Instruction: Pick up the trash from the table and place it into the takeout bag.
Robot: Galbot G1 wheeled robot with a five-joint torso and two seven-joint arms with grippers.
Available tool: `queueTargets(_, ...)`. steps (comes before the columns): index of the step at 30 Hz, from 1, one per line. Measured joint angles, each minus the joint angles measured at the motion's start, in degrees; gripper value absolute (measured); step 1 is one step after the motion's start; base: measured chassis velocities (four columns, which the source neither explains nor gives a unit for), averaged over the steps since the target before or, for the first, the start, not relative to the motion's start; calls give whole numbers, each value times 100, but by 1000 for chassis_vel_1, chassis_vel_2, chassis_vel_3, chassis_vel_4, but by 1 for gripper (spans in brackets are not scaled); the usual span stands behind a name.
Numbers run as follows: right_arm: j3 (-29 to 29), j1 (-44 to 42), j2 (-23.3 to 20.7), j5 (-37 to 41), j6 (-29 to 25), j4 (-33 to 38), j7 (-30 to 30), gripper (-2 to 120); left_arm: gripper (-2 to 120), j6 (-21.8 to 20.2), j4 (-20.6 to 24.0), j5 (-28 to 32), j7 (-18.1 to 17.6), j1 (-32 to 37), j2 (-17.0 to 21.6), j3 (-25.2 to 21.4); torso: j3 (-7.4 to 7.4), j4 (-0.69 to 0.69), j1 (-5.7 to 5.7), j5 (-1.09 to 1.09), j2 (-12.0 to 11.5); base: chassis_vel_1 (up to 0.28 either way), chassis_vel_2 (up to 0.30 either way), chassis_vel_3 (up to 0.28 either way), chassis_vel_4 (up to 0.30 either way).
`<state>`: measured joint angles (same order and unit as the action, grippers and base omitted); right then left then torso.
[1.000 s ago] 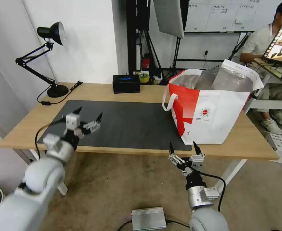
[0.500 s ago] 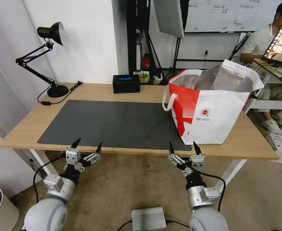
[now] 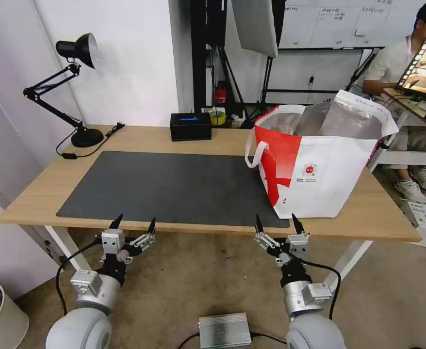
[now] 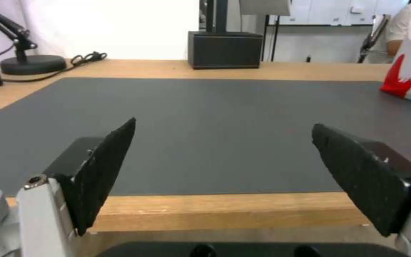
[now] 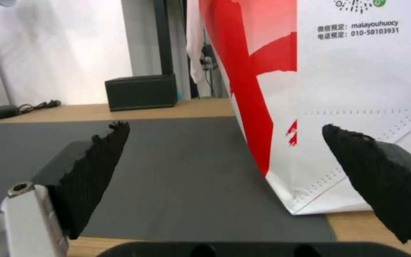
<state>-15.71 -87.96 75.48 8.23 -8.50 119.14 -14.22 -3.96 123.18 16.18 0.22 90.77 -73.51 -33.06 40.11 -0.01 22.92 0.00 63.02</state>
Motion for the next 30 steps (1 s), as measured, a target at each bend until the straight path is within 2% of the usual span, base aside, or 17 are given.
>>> queueTargets(8, 0, 0, 0, 0, 0, 0, 0, 100, 100, 336, -163, 14, 3, -51, -74, -40, 0, 0, 0, 0, 0, 0, 0, 0, 0)
queueTargets(19, 0, 0, 0, 0, 0, 0, 0, 100, 100, 790, -486, 27, 135, -184, -121, 136, 0, 0, 0, 0, 0, 0, 0, 0, 0)
queueTargets(30, 0, 0, 0, 0, 0, 0, 0, 100, 100, 957, -613, 32, 183, -233, -109, 160, 0, 1, 0, 0, 0, 0, 0, 0, 0)
